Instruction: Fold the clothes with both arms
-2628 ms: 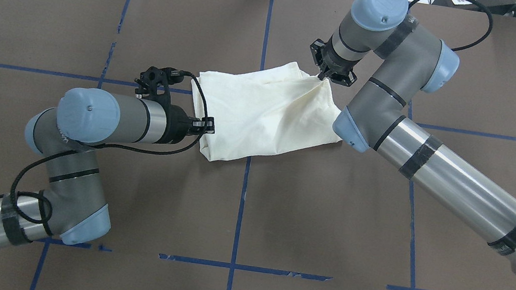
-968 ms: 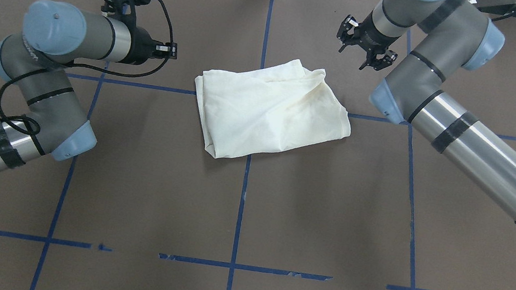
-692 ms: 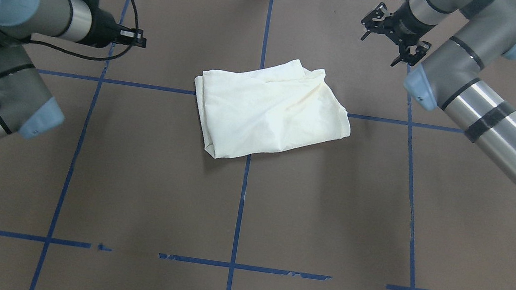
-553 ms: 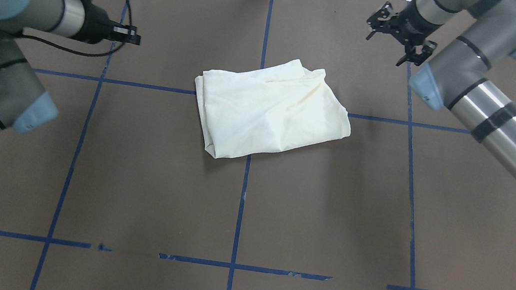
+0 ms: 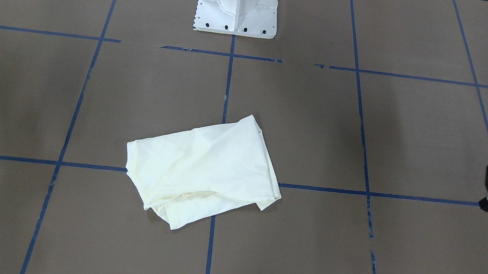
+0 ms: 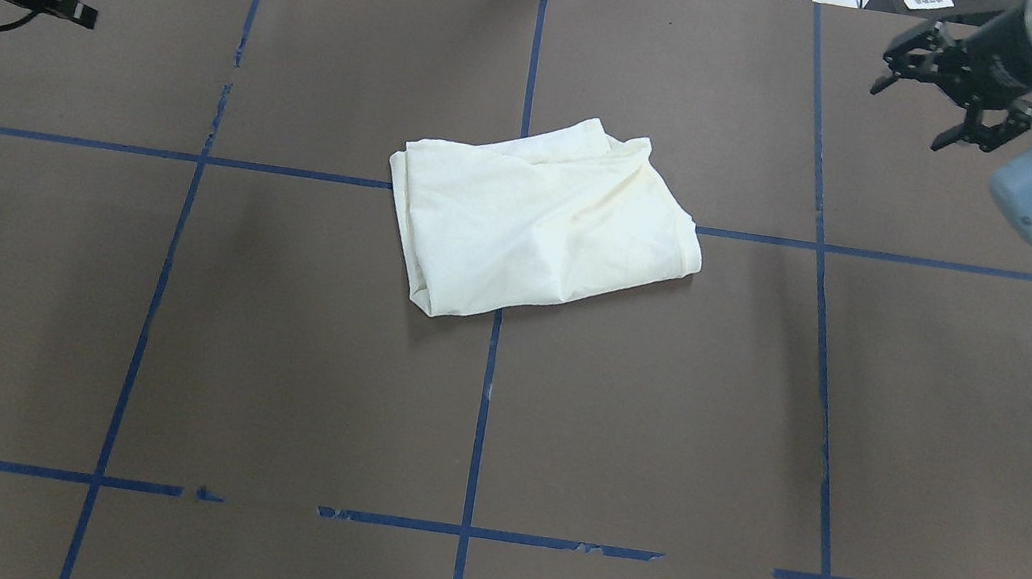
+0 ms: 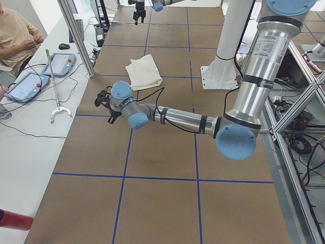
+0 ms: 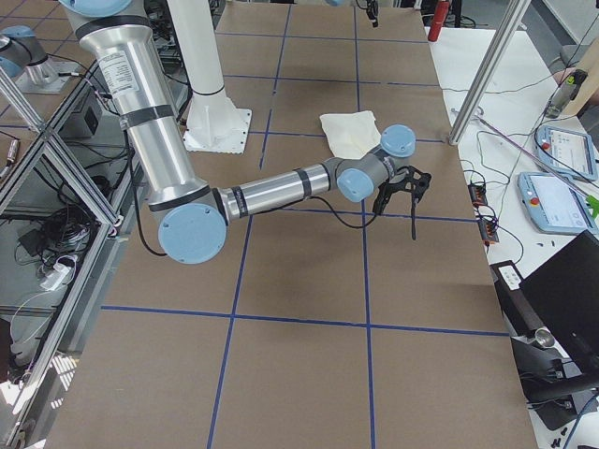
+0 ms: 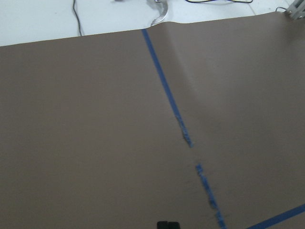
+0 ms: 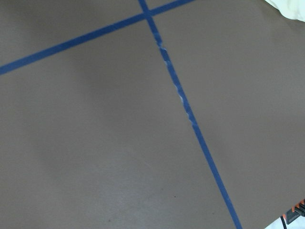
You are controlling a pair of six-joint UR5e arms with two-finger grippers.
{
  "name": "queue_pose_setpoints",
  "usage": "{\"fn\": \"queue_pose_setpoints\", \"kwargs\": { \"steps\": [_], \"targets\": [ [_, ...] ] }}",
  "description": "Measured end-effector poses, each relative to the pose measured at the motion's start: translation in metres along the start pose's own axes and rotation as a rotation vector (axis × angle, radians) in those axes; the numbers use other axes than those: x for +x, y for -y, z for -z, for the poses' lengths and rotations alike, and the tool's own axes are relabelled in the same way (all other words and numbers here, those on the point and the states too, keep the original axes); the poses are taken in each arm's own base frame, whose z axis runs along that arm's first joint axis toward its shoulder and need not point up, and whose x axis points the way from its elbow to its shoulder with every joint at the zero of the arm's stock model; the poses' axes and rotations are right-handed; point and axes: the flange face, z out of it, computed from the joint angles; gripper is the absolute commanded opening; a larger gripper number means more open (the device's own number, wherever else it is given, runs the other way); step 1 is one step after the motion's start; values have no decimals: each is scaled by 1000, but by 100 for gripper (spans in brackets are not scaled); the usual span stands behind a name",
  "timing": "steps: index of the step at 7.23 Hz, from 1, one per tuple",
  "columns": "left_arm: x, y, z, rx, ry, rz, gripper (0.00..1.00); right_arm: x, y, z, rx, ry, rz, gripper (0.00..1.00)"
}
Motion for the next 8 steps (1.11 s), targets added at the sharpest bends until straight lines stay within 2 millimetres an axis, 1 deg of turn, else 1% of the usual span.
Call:
{"fn": "queue_pose_setpoints", "kwargs": {
  "steps": [1,2,3,4,5,6,7,8],
  "targets": [
    [-32,-1,17,-47,38,-23,58,53,-15,9,1,-21,83,100],
    [-53,-4,29,-103,66,-21,58,108,-24,23,9,-46,182,100],
    [-63,-5,42,-155,81,6,88,156,-32,37,15,-68,266,100],
    [-65,-5,59,-198,88,37,100,191,-41,50,22,-82,325,100],
    [-66,-6,79,-229,93,34,100,215,-51,60,25,-91,359,100],
    [-74,-16,97,-249,95,10,100,229,-59,65,24,-98,385,100],
    [-81,-37,107,-268,96,-19,100,238,-64,66,17,-105,406,100],
    [-82,-55,113,-277,96,-41,100,242,-65,66,-1,-118,422,100]
  ]
}}
